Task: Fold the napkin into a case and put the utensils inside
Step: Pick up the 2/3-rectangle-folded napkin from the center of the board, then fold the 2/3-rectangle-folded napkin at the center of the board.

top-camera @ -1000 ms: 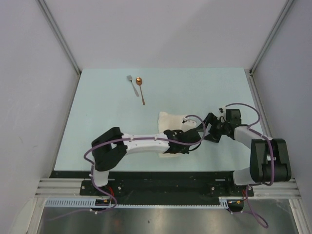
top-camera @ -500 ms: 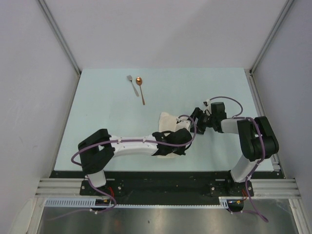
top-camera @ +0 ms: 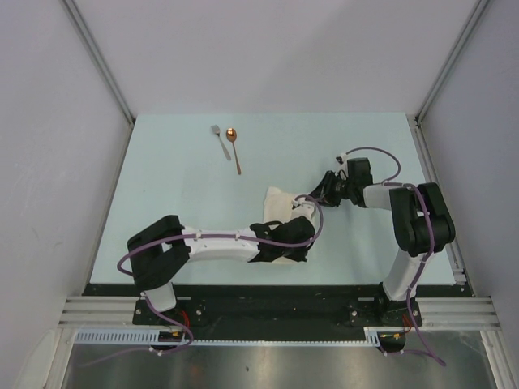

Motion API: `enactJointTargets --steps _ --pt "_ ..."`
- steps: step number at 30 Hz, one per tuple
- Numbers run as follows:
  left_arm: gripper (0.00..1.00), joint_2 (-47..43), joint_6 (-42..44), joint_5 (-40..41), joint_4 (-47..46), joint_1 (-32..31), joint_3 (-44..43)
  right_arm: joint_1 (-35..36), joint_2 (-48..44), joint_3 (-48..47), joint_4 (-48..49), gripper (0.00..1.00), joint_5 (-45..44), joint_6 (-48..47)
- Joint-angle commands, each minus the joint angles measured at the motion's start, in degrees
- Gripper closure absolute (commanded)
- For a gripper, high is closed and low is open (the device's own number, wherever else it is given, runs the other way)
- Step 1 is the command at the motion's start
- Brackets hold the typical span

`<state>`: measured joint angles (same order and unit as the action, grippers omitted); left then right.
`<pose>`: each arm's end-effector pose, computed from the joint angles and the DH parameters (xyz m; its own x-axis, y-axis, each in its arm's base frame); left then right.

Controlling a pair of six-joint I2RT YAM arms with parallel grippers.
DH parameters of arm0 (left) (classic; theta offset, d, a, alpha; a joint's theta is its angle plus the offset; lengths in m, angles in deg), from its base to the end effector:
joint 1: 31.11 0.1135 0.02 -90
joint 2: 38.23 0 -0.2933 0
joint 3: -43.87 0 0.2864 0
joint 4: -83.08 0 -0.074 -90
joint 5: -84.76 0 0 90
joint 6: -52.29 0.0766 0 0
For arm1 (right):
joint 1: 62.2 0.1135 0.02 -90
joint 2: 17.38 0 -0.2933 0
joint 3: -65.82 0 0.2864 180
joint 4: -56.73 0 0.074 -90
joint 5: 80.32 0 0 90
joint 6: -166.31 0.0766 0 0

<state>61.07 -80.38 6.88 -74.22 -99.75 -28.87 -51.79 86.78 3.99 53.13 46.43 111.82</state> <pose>0.1682 -0.3860 0.1621 -0.7862 0.1910 -0.5877 0.4458 0.8339 -0.3254 0.3828 0.1169 0.1078 -0.8971 0.3084 -0.3165 -0.0406 0.6557 0.7539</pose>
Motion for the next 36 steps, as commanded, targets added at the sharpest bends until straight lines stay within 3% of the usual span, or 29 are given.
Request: enactJointTargets --steps 1,7,10,17,36 --pt "1.0 -2.6 -1.3 -2.9 -4.5 0.0 0.6 0.1 0.2 -4.3 -3.0 0.73 -2.2 -3.5" --pt "1.0 -3.1 -2.1 -3.6 -6.7 0.0 1.5 1.3 0.1 -7.4 -8.2 0.91 -3.6 -5.4" --pt "1.0 -4.6 -2.8 -3.2 -8.1 0.3 3.9 2.8 0.2 -9.4 -12.0 0.94 -5.7 -5.7" --pt "1.0 -9.9 -5.1 -2.7 -12.5 1.9 13.1 7.9 0.4 -15.7 -20.8 0.95 -12.0 -4.8" --pt "1.0 -26.4 -9.0 -1.1 -19.2 5.7 33.0 19.7 7.2 -31.5 -31.6 0.93 -21.4 -0.4"
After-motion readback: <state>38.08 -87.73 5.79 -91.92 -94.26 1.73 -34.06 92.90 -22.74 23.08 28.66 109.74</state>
